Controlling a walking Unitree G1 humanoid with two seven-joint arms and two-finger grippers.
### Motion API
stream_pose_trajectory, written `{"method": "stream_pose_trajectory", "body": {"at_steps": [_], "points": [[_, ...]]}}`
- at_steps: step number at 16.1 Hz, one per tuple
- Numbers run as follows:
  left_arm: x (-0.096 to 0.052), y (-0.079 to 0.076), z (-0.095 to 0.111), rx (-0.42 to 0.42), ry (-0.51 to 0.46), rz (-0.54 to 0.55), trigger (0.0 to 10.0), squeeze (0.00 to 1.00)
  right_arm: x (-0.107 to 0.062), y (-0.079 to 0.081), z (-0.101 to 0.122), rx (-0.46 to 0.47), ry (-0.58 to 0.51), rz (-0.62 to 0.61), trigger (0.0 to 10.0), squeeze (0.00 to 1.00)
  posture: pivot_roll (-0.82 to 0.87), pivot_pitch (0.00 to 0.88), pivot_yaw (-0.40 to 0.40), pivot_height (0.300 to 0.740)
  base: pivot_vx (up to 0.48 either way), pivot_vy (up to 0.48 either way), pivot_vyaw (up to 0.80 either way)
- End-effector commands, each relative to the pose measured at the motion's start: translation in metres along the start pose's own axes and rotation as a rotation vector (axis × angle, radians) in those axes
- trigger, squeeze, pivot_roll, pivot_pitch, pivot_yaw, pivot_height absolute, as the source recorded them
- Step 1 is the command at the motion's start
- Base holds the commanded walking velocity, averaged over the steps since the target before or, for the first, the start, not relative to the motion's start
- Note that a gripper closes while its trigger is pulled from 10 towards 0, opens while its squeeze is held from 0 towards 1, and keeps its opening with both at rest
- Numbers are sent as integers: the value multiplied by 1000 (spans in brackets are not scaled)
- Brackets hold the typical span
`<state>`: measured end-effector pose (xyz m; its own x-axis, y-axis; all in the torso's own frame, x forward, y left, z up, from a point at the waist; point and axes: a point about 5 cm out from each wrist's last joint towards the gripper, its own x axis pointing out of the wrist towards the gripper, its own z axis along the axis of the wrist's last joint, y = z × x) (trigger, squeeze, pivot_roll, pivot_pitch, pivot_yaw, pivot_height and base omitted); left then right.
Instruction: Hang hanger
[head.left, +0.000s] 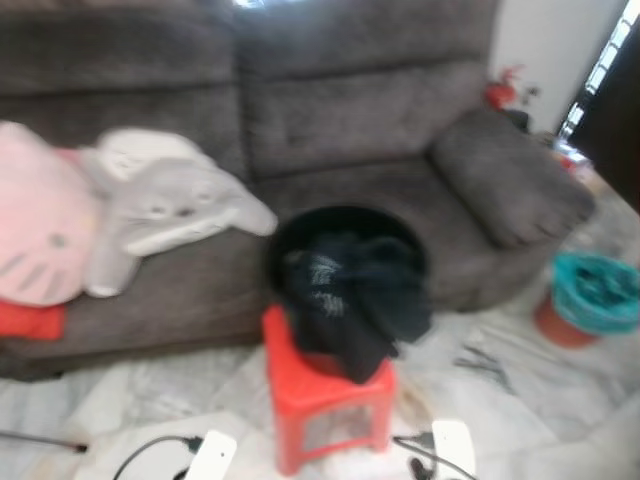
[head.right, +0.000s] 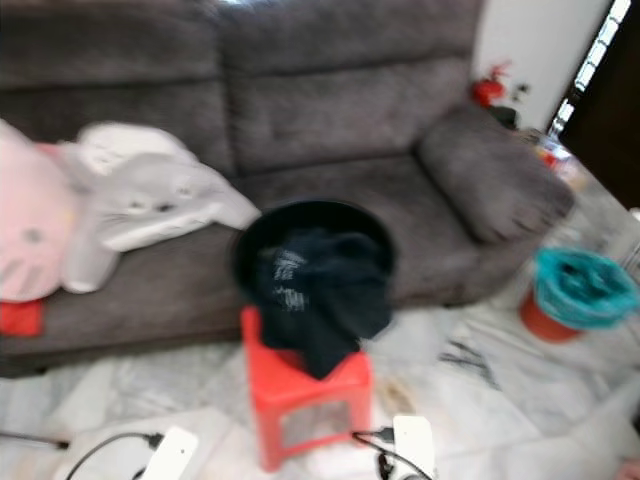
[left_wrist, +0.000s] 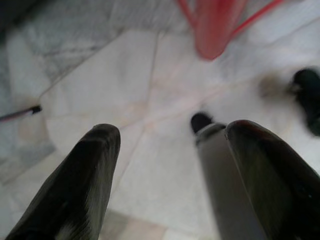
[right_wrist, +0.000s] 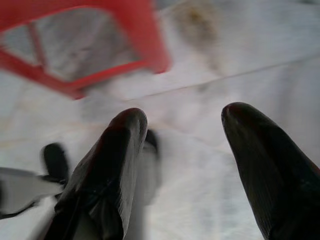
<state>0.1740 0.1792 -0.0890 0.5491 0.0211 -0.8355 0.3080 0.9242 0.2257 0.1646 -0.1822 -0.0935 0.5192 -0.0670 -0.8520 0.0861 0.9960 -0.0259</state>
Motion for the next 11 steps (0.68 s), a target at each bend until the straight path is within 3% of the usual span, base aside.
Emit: {"method": "stream_pose_trajectory", "body": {"at_steps": [1,3,5,8,11], "points": [[-3,7,-15,10,30,3,10000,0,1,3,3,3,-7,4,10000,0,-128,5,-5,740,0,-274,0],[-9,28,-33,7,53,22,10000,0,1,3,3,4,-7,4,10000,0,-132,6,-4,740,0,-276,0],[-13,37,-43,-7,71,35,10000,0,1,3,6,-38,-24,9,10000,0,-136,7,-3,740,0,0,0],[-13,34,-46,-2,78,29,10000,0,0,2,11,-76,-74,5,10000,0,-157,8,2,740,0,0,0],[-8,11,-35,17,75,5,10000,0,0,2,19,-119,-156,-14,10000,0,-173,7,4,740,0,0,0]]}}
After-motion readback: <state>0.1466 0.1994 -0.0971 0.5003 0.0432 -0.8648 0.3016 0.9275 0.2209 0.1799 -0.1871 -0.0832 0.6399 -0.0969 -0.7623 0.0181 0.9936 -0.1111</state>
